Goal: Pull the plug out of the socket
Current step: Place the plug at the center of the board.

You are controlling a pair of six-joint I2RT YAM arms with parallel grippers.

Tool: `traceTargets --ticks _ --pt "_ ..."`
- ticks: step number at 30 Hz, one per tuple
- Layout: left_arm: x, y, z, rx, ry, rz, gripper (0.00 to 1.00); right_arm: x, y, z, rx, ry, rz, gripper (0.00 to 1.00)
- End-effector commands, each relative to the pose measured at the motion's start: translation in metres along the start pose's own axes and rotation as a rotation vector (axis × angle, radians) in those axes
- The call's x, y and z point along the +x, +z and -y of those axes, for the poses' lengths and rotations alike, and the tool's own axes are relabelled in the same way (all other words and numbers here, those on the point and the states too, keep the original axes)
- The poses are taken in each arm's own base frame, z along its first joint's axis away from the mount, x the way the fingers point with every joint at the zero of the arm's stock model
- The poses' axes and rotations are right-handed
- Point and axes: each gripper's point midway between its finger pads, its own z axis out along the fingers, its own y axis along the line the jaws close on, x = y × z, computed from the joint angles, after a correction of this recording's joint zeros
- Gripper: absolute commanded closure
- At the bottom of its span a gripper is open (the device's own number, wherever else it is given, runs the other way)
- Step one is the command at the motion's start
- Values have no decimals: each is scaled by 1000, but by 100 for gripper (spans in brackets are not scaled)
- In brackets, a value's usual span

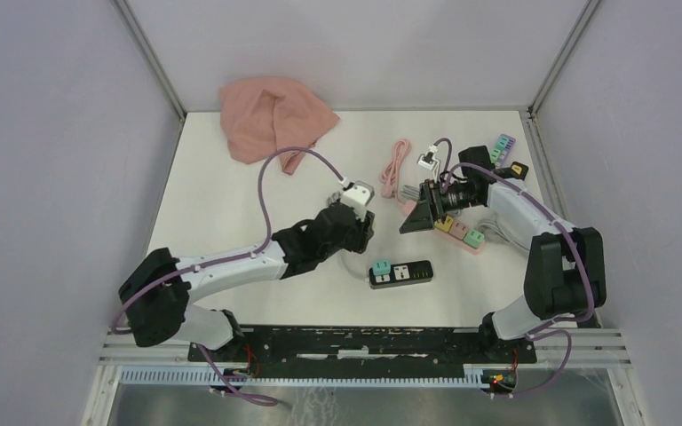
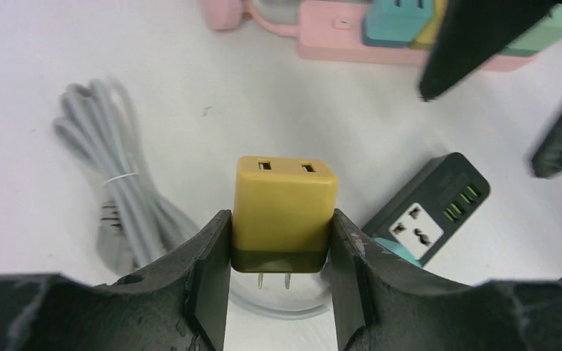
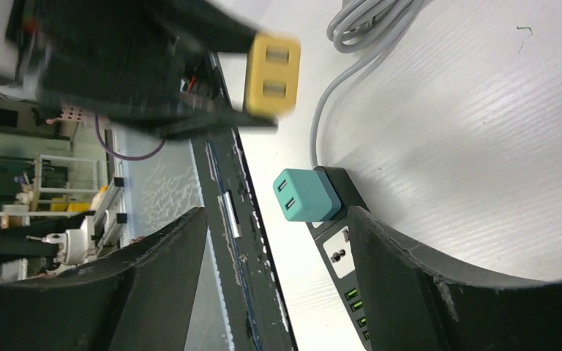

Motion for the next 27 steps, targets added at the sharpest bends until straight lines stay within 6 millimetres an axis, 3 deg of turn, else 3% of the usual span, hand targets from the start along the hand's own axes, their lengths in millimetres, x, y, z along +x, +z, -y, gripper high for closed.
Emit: traceTargets --ticks 1,5,9,14,22,27 --pt "-24 -15 -40 -3 -138 84 97 -7 -12 -23 -47 -203 18 24" --pt "-32 -22 -81 7 -277 155 97 -4 -15 -25 -53 -241 15 24" --pt "-33 -28 -128 -91 -368 195 97 -4 -18 -24 -42 -249 18 25" --pt "-19 -25 -179 -207 -495 180 97 -4 -18 -23 -39 -245 19 25" --pt "13 -17 -241 -429 -679 134 97 -4 -19 -23 -39 -244 22 25" --pt "31 -10 -264 -540 -715 62 97 -3 -19 -23 -48 -240 24 25"
